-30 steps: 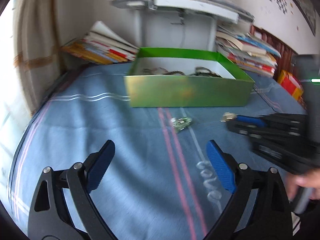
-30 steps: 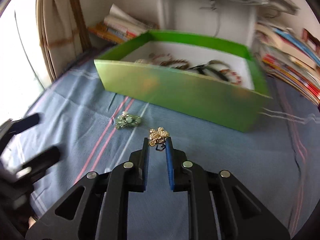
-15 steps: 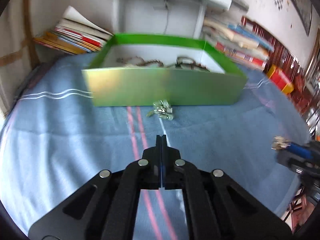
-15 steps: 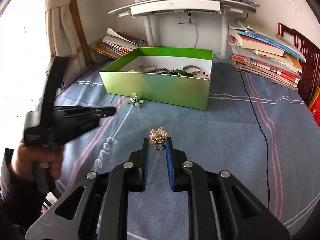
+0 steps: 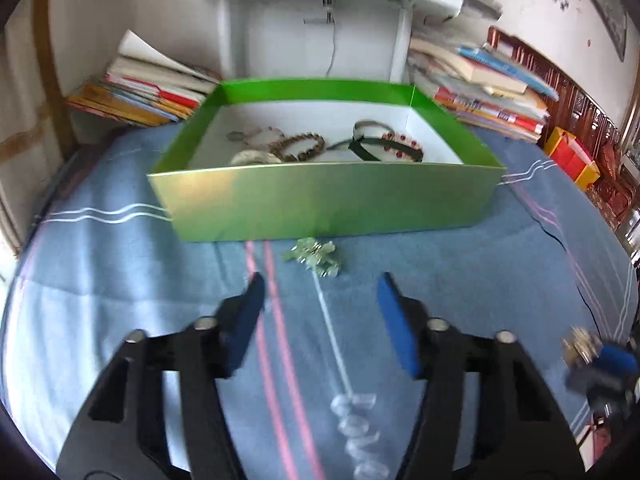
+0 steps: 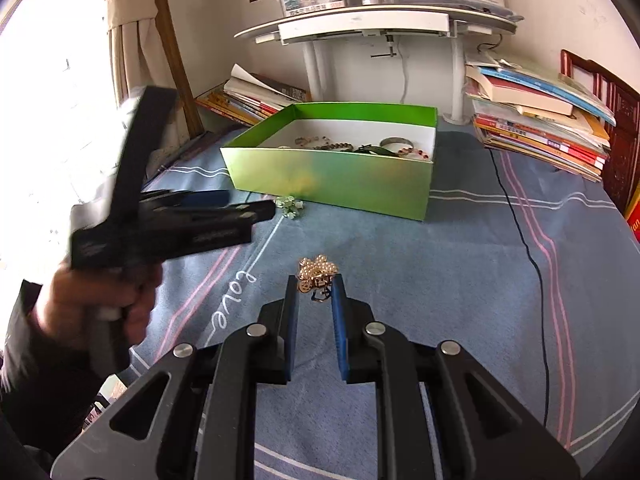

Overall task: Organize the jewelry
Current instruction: 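Close the left tool on the green-and-gold charm and lift it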

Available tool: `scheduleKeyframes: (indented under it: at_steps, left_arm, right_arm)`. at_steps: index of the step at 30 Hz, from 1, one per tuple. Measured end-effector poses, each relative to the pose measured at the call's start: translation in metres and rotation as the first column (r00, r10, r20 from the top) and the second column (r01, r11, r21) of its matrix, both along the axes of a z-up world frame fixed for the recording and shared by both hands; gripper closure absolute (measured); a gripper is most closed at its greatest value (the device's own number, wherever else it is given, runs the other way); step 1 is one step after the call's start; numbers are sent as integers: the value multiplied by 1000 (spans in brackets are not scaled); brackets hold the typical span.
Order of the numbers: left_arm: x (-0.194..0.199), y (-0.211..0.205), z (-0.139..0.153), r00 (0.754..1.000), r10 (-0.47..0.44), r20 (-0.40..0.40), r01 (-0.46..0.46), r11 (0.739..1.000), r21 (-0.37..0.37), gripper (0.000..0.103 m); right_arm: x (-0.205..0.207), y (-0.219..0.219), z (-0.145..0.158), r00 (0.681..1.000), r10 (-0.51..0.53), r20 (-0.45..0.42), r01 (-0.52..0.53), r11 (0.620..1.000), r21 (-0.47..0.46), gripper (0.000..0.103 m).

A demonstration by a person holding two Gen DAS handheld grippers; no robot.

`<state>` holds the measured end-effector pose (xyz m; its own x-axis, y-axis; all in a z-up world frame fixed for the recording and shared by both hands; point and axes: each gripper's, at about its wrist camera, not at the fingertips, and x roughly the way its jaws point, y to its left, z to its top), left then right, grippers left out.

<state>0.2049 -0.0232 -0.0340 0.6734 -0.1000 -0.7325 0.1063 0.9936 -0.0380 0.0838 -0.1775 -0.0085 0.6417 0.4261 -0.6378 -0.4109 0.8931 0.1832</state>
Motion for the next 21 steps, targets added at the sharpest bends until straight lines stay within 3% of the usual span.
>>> scheduleKeyframes:
  at_steps: [1,3,5,7,16,19,21]
  left_arm:
    - [5,0,-3,1000,9,-14,-9,1000,-3,65]
    - [21,0,-12,999,28,-46,-29,1000,-12,70]
    - [32,3,-23,996,38,-79,-41,998,-38,90]
    - [33,6,-24,997,38,-74,-42,997,-59,103]
    - [-25,16,-4,1000,-27,7,27,994,-105,103]
    - [-26,20,1,1000,8,16,-6,997,-81,100]
    - [-13,27,-1,999,47,-9,-47,993,-113,60]
  right_arm:
    - [-1,-3,0,1000,-4,-2,4,1000,0,87]
    - [-1,-6,-1,1000,-11,-5,11,1000,2,87]
    - [-1,-11,-1,1000,-16,-8,16,1000,6,87]
    - [-2,-12,-1,1000,-16,-10,16,1000,9,87]
    - [-7,-5,-2,1000,21,-11,-21,1000,16,87]
    - [-9,-1,0,1000,30,-6,-30,999,17,87]
    - [-11,0,0,999,37,-3,-37,999,17,87]
